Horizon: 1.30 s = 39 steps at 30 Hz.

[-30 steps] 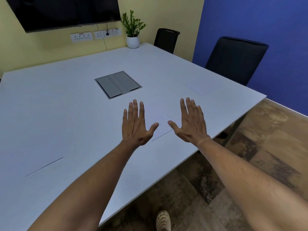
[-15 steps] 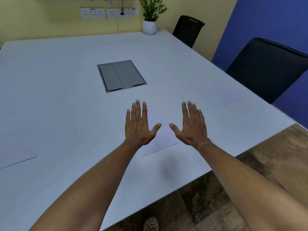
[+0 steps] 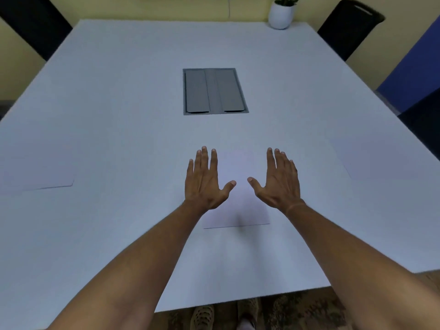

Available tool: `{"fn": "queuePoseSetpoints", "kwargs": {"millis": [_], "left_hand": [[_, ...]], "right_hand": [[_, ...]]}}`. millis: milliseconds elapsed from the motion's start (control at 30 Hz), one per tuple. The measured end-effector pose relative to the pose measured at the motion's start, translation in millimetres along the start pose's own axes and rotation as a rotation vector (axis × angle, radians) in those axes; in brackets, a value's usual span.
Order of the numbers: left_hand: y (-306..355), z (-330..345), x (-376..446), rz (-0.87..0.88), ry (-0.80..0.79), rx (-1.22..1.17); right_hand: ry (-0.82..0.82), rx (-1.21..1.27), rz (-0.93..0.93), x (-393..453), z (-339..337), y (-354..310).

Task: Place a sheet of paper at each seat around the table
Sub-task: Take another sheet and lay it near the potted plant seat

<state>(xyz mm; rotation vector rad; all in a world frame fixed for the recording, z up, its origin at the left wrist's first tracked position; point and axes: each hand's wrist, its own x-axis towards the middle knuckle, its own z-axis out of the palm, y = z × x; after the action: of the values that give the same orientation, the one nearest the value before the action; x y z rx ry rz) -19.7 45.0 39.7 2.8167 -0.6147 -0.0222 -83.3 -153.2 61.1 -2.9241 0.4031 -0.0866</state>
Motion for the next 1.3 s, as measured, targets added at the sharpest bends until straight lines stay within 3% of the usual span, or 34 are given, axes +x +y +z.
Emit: {"fn": "queuePoseSetpoints", "kwargs": {"millis": [333, 533, 767, 1300], "left_hand": [[12.8, 32.4, 3.8, -0.277, -0.104, -0.034], [11.0, 54.7, 14.7, -0.546, -0.192, -0.234], [-6.6, 78.7, 22.1, -0.763, -0.236, -0.322], [-18.1, 84.9, 27.7, -0.776, -0.100, -0.487]], "right_hand": [[-0.186, 0.083, -0.054, 40.4, 34.1, 22.4], [-0.381, 0.348, 0.183, 47.4, 61.7, 26.8], [-0.456, 0.405, 0.406, 52.2, 81.4, 22.3], [-0.455, 0.443, 0.494, 53.9, 78.6, 14.5]]}}
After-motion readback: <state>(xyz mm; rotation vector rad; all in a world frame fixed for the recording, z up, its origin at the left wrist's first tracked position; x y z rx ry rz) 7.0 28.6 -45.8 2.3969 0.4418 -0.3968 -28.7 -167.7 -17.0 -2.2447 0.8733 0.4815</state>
